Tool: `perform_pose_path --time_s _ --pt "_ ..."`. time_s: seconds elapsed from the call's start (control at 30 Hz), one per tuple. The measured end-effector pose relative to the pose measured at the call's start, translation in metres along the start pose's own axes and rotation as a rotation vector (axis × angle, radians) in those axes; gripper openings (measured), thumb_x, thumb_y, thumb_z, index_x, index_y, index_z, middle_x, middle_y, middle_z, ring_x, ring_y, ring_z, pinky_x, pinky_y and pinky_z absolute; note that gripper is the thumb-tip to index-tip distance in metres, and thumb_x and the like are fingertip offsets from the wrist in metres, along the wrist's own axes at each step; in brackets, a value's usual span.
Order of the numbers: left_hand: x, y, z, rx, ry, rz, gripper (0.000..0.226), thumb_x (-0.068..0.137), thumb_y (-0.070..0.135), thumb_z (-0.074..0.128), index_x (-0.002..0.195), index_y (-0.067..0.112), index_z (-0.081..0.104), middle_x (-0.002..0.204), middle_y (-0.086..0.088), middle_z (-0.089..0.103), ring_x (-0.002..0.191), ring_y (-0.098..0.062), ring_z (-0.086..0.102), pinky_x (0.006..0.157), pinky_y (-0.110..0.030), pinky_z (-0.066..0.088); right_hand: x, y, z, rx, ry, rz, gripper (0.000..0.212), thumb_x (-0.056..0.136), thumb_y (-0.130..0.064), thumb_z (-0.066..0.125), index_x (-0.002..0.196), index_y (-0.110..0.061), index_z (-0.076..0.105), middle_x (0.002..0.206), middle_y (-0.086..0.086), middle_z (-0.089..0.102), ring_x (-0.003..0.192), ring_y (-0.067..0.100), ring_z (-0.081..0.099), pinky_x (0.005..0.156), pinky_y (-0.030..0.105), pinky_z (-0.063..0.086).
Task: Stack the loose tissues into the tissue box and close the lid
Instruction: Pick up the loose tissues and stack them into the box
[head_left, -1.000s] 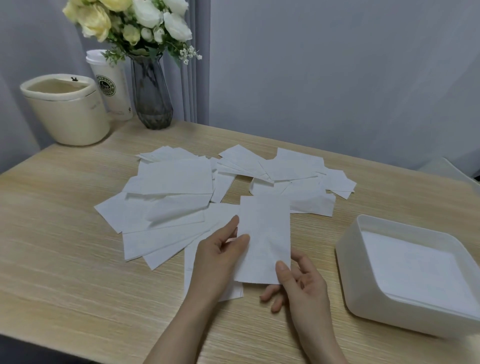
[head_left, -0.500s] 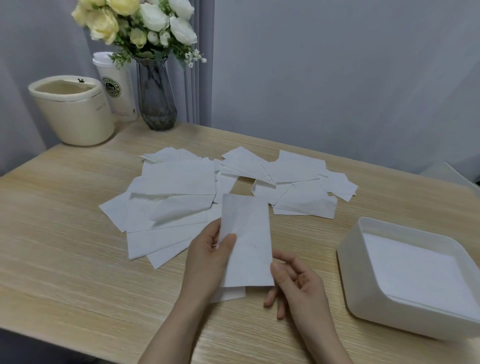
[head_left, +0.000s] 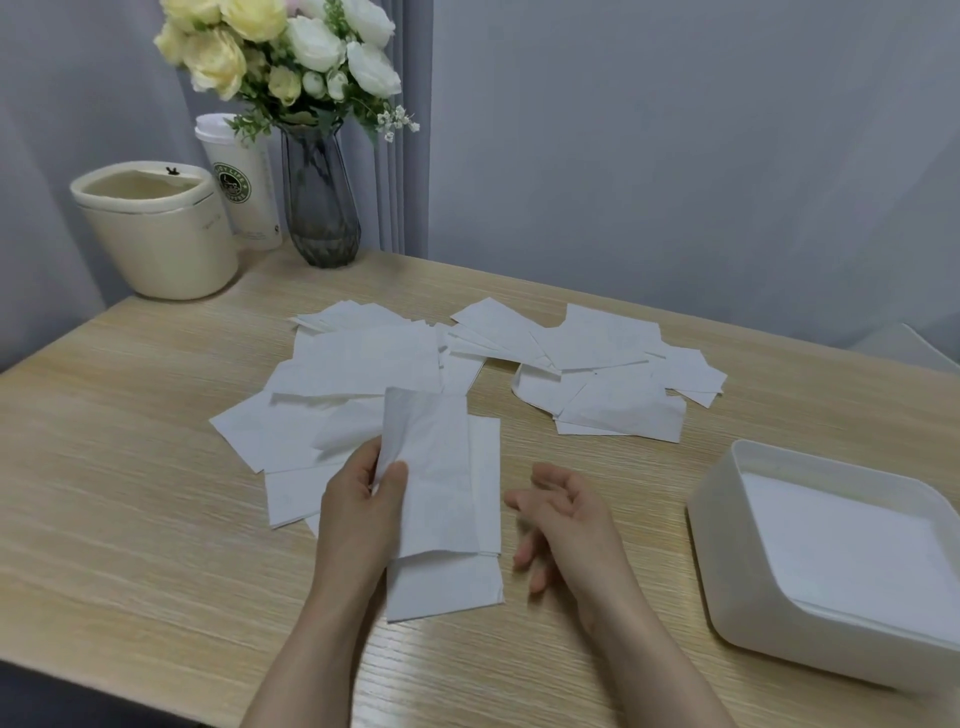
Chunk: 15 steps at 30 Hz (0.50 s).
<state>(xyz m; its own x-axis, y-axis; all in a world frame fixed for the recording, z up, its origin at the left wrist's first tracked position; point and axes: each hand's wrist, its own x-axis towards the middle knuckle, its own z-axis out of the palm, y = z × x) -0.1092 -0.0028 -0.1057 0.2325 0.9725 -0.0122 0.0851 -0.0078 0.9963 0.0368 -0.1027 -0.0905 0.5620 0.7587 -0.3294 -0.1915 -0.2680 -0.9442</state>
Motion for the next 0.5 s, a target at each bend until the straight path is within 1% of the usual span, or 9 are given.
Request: perform_pose_path --time_s 0.1,0.17,0.2,0.27,0.33,0.4,0.43,0.5 --pt "0.0 0.0 0.001 -0.011 0.006 -0.002 0.031 0.095 0.005 0.053 0.094 0.033 0.064 0.091 0.01 0.071 0.075 0.005 0.063 0.067 -0.022 0.045 0.007 -0.004 0.006 -0.051 -0.001 0.048 0.035 0.087 -0.009 0.063 0.12 -0.016 0.051 0.082 0.008 0.07 0.034 0.014 0.044 0.032 0.021 0.031" --pt "0.0 0.0 0.001 -0.011 0.004 0.001 0.03 0.096 0.005 0.053 0.094 0.032 0.064 0.092 0.01 0.071 0.075 0.006 0.063 0.065 -0.02 0.045 0.011 -0.006 0.008 -0.108 0.003 0.057 0.032 0.087 -0.014 0.064 0.117 -0.016 0.053 0.07 0.009 0.068 0.031 0.012 0.039 0.033 0.02 0.027" --pt "0.0 0.0 0.001 -0.012 0.002 0.0 0.03 0.096 0.005 0.053 0.094 0.032 0.065 0.092 0.01 0.071 0.075 0.005 0.063 0.064 -0.018 0.045 0.012 -0.007 0.009 -0.128 -0.001 0.053 0.029 0.087 -0.017 0.065 0.115 -0.014 0.056 0.071 0.012 0.068 0.032 0.012 0.038 0.033 0.019 0.026" --pt "0.0 0.0 0.001 -0.018 0.003 0.002 0.029 0.096 0.004 0.053 0.095 0.031 0.065 0.091 0.01 0.071 0.075 0.005 0.063 0.061 -0.011 0.045 0.014 -0.008 0.01 -0.173 -0.031 0.035 0.025 0.087 -0.022 0.066 0.109 -0.01 0.062 0.082 0.016 0.071 0.032 0.011 0.036 0.033 0.017 0.023" --pt "0.0 0.001 0.001 -0.018 0.003 0.002 0.03 0.096 0.004 0.053 0.094 0.03 0.065 0.091 0.01 0.071 0.074 0.005 0.063 0.06 -0.009 0.045 0.015 -0.009 0.011 -0.219 -0.069 0.024 0.028 0.088 -0.029 0.067 0.1 -0.004 0.067 0.076 0.015 0.067 0.031 0.011 0.032 0.033 0.016 0.019" --pt "-0.001 0.002 0.002 -0.018 0.002 0.002 0.03 0.096 0.003 0.053 0.093 0.031 0.065 0.09 0.01 0.072 0.073 0.005 0.063 0.063 -0.015 0.047 0.015 -0.011 0.012 -0.237 -0.097 0.028 0.035 0.087 -0.033 0.069 0.086 0.002 0.065 0.066 0.013 0.062 0.03 0.011 0.029 0.033 0.015 0.017" --pt "-0.001 0.003 0.002 -0.02 0.003 0.002 0.03 0.096 0.004 0.053 0.093 0.031 0.066 0.089 0.01 0.072 0.073 0.004 0.063 0.065 -0.019 0.047 0.014 -0.011 0.012 -0.247 -0.114 0.032 0.032 0.087 -0.031 0.069 0.08 0.0 0.063 0.061 0.012 0.061 0.03 0.011 0.028 0.033 0.015 0.017" --pt "-0.002 0.003 0.002 -0.026 0.007 -0.002 0.029 0.095 0.004 0.054 0.092 0.029 0.066 0.085 0.01 0.072 0.072 0.002 0.063 0.067 -0.026 0.047 0.013 -0.013 0.013 -0.289 -0.139 0.035 0.025 0.087 -0.023 0.069 0.075 -0.004 0.058 0.052 0.008 0.057 0.029 0.011 0.027 0.033 0.016 0.018"
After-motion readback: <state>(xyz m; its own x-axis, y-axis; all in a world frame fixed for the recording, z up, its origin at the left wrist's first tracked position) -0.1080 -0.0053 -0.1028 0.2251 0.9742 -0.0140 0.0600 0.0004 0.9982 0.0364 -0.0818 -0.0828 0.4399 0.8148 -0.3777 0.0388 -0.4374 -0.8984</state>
